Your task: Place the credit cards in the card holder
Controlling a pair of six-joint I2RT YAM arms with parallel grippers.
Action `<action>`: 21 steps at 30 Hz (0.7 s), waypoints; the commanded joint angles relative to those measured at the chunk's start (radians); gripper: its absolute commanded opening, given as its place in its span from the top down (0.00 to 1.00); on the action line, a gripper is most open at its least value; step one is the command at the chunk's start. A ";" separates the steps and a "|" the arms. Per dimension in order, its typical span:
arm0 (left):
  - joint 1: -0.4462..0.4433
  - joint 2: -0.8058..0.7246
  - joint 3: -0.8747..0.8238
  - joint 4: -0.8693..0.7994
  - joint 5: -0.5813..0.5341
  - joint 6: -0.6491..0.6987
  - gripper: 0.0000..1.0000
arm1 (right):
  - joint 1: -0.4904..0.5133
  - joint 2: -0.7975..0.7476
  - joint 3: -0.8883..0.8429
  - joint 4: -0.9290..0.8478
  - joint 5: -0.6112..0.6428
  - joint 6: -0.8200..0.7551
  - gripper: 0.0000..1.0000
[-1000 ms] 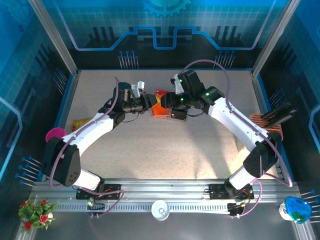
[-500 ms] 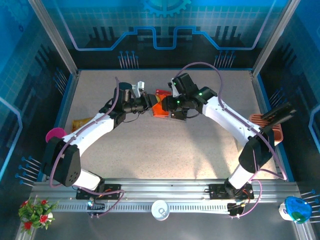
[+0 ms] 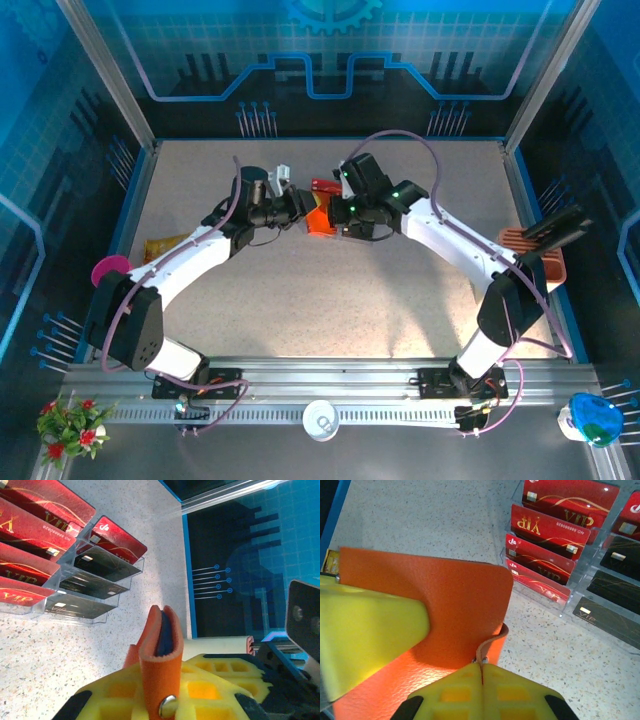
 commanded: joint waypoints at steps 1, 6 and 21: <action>-0.002 -0.042 0.017 0.076 0.036 -0.029 1.00 | -0.071 -0.034 -0.158 -0.038 0.076 0.048 1.00; -0.003 -0.069 -0.001 0.087 0.036 -0.053 1.00 | -0.153 -0.137 -0.296 0.003 -0.005 0.074 1.00; -0.003 -0.077 -0.052 0.250 -0.013 -0.260 1.00 | -0.171 -0.383 -0.298 0.162 -0.293 0.220 0.45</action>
